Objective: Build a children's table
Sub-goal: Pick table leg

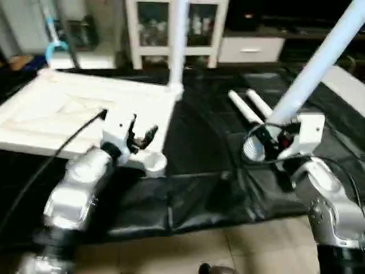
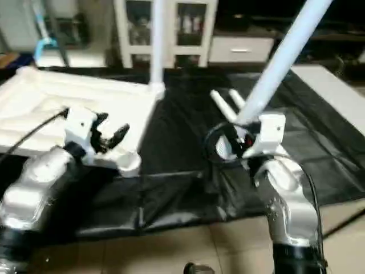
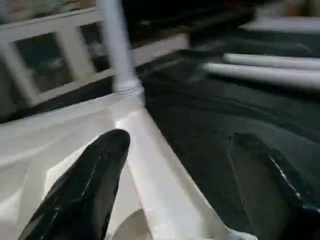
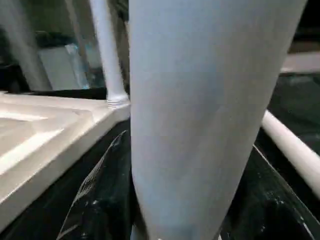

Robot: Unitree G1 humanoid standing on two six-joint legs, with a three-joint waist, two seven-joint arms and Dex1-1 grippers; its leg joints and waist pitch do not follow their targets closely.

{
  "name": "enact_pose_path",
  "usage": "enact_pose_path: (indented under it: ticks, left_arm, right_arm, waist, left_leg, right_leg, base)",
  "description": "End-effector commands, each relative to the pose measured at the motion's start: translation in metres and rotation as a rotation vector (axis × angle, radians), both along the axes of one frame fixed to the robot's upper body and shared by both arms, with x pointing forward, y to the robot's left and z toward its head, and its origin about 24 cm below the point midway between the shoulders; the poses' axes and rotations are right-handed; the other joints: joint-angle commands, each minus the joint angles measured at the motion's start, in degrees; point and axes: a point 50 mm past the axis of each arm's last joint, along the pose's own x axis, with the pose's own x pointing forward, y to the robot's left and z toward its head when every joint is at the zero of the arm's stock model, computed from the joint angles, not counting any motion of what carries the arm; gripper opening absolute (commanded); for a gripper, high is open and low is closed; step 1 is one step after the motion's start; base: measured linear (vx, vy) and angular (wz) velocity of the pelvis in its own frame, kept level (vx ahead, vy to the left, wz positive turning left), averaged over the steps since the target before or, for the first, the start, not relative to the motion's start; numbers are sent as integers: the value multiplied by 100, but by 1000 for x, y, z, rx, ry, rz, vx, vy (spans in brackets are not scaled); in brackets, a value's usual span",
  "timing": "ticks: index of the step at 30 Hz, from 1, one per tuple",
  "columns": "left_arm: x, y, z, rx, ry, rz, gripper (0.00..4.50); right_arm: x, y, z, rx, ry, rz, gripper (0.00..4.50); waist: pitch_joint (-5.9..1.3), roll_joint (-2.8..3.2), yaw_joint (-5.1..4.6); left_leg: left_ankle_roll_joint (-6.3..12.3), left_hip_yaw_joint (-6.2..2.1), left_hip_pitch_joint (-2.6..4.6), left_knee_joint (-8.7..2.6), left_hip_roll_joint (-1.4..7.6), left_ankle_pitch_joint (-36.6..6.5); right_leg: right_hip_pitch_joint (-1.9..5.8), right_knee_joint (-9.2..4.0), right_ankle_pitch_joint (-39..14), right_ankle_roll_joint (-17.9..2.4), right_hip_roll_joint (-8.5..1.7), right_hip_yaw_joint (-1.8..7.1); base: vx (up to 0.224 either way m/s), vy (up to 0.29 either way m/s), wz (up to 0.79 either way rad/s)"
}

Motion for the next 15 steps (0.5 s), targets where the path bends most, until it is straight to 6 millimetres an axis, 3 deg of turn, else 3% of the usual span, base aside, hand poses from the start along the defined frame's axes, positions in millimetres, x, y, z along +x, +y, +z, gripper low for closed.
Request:
enact_pose_path:
  ticks: [1, 2, 3, 4, 5, 6, 7, 8, 9, 10, 11, 12, 14, 15]
  left_arm:
    - [4, 16, 1, 72, 5, -41, 359]
    - [6, 20, 5, 69, 19, -55, 359]
    - [7, 22, 9, 40, 37, -63, 359]
    - [8, 21, 12, -13, 49, -40, 359]
    - [9, 15, 12, -140, 38, 86, 359]
    - [9, 12, 11, -185, 41, 135, 359]
    - [6, 9, 5, -266, 56, 207, 359]
    - [5, 9, 4, -276, 59, 214, 359]
    - [-4, 7, -8, -328, 63, 312, 359]
    - [-13, 9, -17, -297, 35, 423, 359]
    - [-19, 11, -24, -267, 10, 493, 359]
    - [-30, 10, -32, -225, 2, 520, 359]
    - [-35, 8, -37, -210, 11, 521, 359]
    - [-36, 8, -39, -208, 17, 521, 359]
  right_arm:
    - [2, 12, 8, -2, -28, 107, 187]
    - [2, 14, 8, -22, -30, 136, 187]
    - [1, 16, 8, -39, -32, 159, 187]
    - [0, 18, 8, -56, -32, 171, 187]
    - [-2, 19, 7, -81, -36, 146, 187]
    - [-2, 19, 6, -87, -36, 132, 187]
    - [-5, 18, 3, -89, -27, 88, 187]
    - [-5, 17, 3, -89, -25, 82, 187]
    - [-12, 16, -1, -91, -18, 46, 187]
    - [-19, 15, -3, -117, -22, 13, 187]
    - [-24, 14, -4, -136, -26, -5, 187]
    - [-33, 12, -8, -129, -13, -35, 187]
    - [-38, 12, -12, -118, -2, -53, 187]
    - [-40, 12, -13, -114, 2, -59, 187]
  waist:
    - [-270, -180, 167]
    - [-340, -74, 219]
    - [-436, -70, 348]
    - [-513, 194, 474]
    - [-545, 304, 337]
    - [-513, 320, 369]
    - [-457, 292, 395]
    - [-443, 323, 398]
    - [-414, 320, 390]
    - [-378, 344, 379]
    - [-401, 325, 329]
    - [-414, 353, 319]
    - [-473, 352, 231]
    - [-465, 353, 227]
  left_leg:
    - [-118, -50, 414, 751, -280, -1792]
    - [4, -269, 32, 616, -278, -965]
    - [-33, -349, -309, 200, -223, -631]
    - [-149, -241, 137, -60, -76, -485]
    - [-145, -241, 144, -140, -53, -207]
    - [-169, -196, 124, -182, -39, -449]
    - [-195, -123, 117, -199, -56, -1142]
    - [-214, -102, 108, -205, -59, -1419]
    - [-232, -108, 91, -242, -46, -1780]
    - [-242, -134, 78, -300, -23, -2019]
    - [-238, -168, 20, -341, -11, -1984]
    - [-226, -184, 2, -361, -16, -1895]
    - [-186, -205, -10, -375, -37, -1751]
    - [-174, -203, -1, -376, -40, -1768]
  right_leg:
    - [-663, -1647, -6688, 727, -535, 512]
    - [-255, -1478, -6603, 618, -624, 888]
    - [195, -1084, -5061, 556, -533, 724]
    - [-156, -899, -2443, 93, -164, 503]
    - [-46, -647, -43, -695, 38, 376]
    - [-19, -721, 185, -980, 36, 349]
    - [-21, -794, -102, -1334, 17, 360]
    - [-1, -813, -403, -1379, 9, 363]
    - [27, -878, -1013, -1312, -28, 376]
    - [40, -949, -1466, -1115, -40, 374]
    - [119, -982, -1479, -896, -42, 376]
    - [139, -989, -1402, -800, -43, 380]
    - [137, -993, -1107, -693, -31, 380]
    - [114, -1009, -1105, -699, -29, 382]
  base:
    - [-24, -169, 8]
    - [28, -123, -17]
    - [45, -52, 11]
    - [45, -52, 11]
    - [-39, -37, 35]
    - [-25, 16, 21]
    - [-25, 16, 21]
    - [0, 0, 0]
    - [0, 0, 0]
    - [0, 0, 0]
    - [0, 0, 0]
    - [0, 0, 0]
    - [0, 0, 0]
    - [0, 0, 0]
